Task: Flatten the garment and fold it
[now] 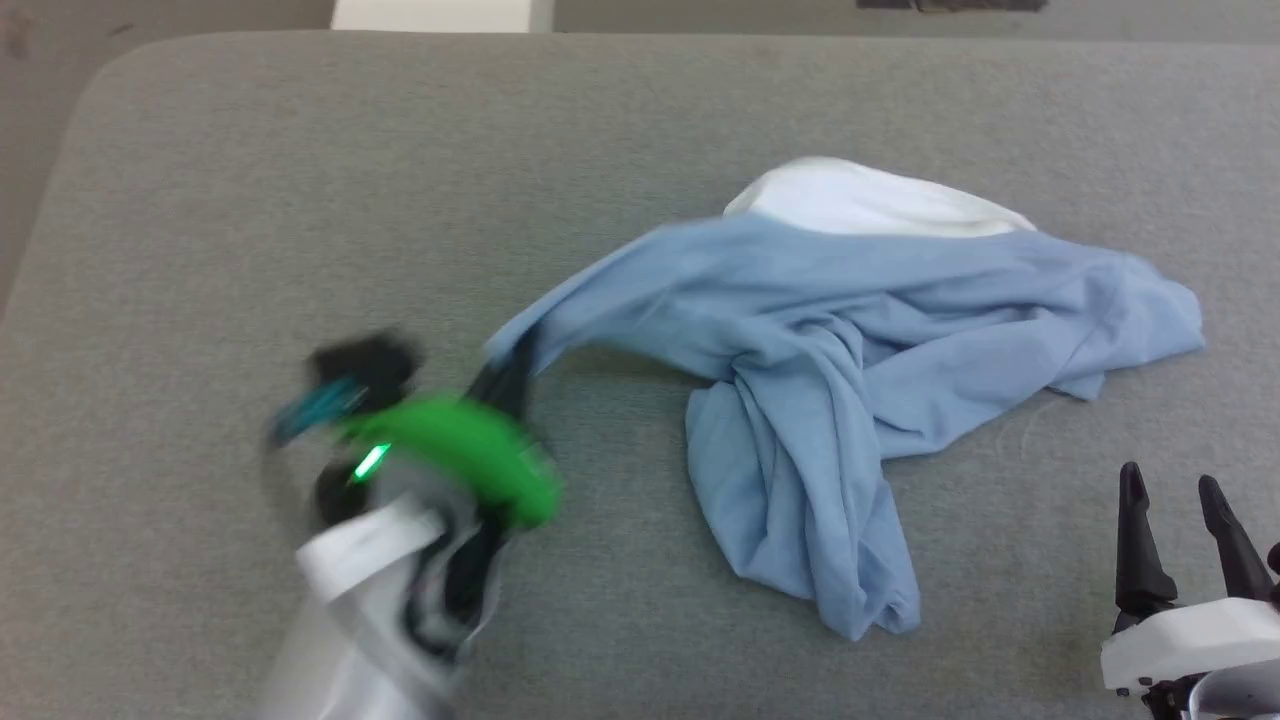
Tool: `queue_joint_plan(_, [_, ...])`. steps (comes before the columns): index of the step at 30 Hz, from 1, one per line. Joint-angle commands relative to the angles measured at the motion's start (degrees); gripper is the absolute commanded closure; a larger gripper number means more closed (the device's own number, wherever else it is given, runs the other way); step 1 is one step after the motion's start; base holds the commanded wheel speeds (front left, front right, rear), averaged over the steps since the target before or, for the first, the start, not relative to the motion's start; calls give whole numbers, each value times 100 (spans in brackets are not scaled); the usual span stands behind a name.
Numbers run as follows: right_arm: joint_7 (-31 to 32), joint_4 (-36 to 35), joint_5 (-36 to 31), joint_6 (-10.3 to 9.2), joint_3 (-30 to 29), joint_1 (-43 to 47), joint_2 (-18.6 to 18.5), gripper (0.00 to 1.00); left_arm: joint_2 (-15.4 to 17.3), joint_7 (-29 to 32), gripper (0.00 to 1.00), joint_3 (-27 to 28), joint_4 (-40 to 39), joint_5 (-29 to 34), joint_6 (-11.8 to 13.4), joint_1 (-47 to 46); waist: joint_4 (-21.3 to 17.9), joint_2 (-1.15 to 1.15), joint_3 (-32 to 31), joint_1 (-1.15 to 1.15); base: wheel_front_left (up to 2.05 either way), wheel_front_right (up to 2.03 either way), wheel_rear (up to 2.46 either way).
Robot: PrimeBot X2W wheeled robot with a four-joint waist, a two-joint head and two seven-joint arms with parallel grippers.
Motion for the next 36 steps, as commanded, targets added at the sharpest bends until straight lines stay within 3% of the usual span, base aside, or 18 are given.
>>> queue_joint_plan(1, [16, -12, 10, -9, -3, 41, 3, 0, 183, 17, 100, 249, -214, -149, 150, 417, 132, 0, -92, 0, 0, 0, 0])
queue_joint_plan(5, [77, -59, 18, -9, 29, 73, 3, 0, 575, 30, 100, 778, -608, -288, 496, 1421, 153, 0, -96, 0, 0, 0, 0])
queue_joint_plan(7, [101, -84, 10, -9, 12, 89, 3, 0, 676, 29, 100, 846, -634, -310, 501, 1734, 172, 0, -102, 0, 0, 0, 0])
queue_joint_plan(8, [119, -99, -3, -9, -1, 103, 3, 0, 669, 2, 0, 877, -612, -342, 505, 1825, 188, 0, -103, 0, 0, 0, 0])
queue_joint_plan(14, [236, -194, -56, -9, -14, 164, 3, 0, 418, -544, 0, 705, -531, -281, 221, 1691, 256, 0, -154, 0, 0, 0, 0])
queue_joint_plan(19, [275, -242, -44, -9, -11, 210, 3, 0, 497, -1050, 0, 615, -820, 236, 319, 1558, 290, 0, -195, 0, 0, 0, 0])
queue_joint_plan(22, [281, -254, -26, -9, 11, 242, 3, 0, 705, -1111, 0, 452, -885, 719, 446, 1459, 322, 0, -197, 0, 0, 0, 0])
queue_joint_plan(30, [282, -277, -4, -9, 109, 228, 3, 0, 1408, 151, 0, -262, -220, 1642, 518, 1005, 323, 0, -115, 0, 0, 0, 0])
queue_joint_plan(36, [305, -297, -18, -9, 129, 228, 3, 0, 1588, 694, 0, -391, 245, 1694, 439, 755, 276, 0, -75, 0, 0, 0, 0])
